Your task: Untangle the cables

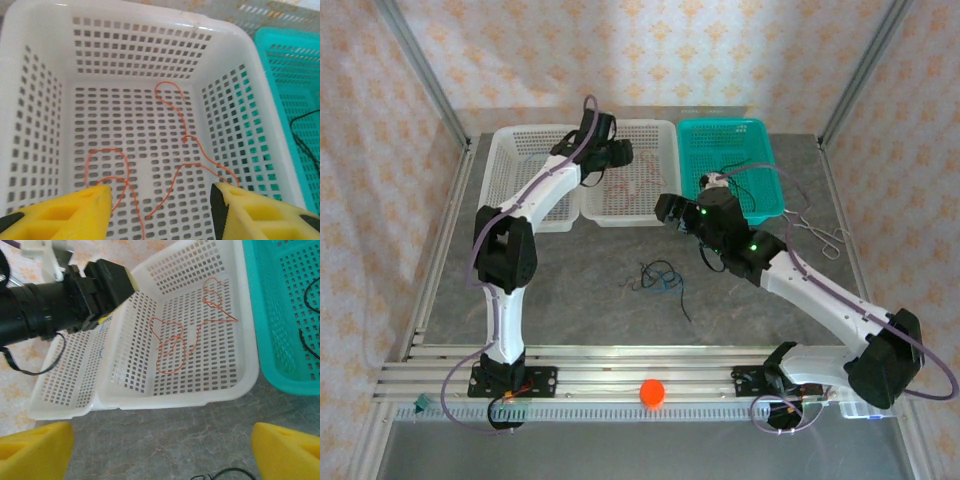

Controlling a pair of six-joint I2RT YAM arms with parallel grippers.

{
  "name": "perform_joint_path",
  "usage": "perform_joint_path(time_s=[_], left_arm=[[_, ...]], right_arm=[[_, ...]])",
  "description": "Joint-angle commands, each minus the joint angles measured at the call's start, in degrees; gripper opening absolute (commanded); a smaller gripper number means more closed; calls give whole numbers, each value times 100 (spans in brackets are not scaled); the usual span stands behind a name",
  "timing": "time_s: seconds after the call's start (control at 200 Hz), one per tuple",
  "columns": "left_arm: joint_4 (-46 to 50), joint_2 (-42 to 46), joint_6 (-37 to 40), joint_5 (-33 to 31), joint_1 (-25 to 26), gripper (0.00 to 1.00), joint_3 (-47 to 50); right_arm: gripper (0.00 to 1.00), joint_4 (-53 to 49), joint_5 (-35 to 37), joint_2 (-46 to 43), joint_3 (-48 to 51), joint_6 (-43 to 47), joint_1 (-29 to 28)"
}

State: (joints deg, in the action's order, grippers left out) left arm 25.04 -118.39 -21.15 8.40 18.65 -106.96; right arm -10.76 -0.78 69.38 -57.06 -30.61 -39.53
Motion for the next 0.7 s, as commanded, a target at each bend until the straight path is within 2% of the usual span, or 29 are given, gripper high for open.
perform_joint_path(time_s=[0.0,0.155,0.245,0.325,0.446,0.576,0.696], left_arm=[[430,560,-60,-733,33,64,304],[474,1274,-371,-802,28,66,939],[112,1854,-567,-674,33,67,1664],[-348,2423,-831,-580,41,72,2437],[-762,3215,-1181,-880,183,75,3372],[-651,3787,-1396,-1242,474,79,3920],[-513,4271,-1575,-1579,840,75,4344]], right_arm=[[92,-535,227,247,-33,100,7],[91,-972,336,624,-130,130,-203],[87,-1213,354,795,-179,80,-324],[84,-1516,367,950,-227,-35,-377],[80,-1928,267,1148,-229,-340,-393],[77,-2040,-36,1185,-124,-554,-406],[73,-2329,-150,1186,-84,-492,-404]])
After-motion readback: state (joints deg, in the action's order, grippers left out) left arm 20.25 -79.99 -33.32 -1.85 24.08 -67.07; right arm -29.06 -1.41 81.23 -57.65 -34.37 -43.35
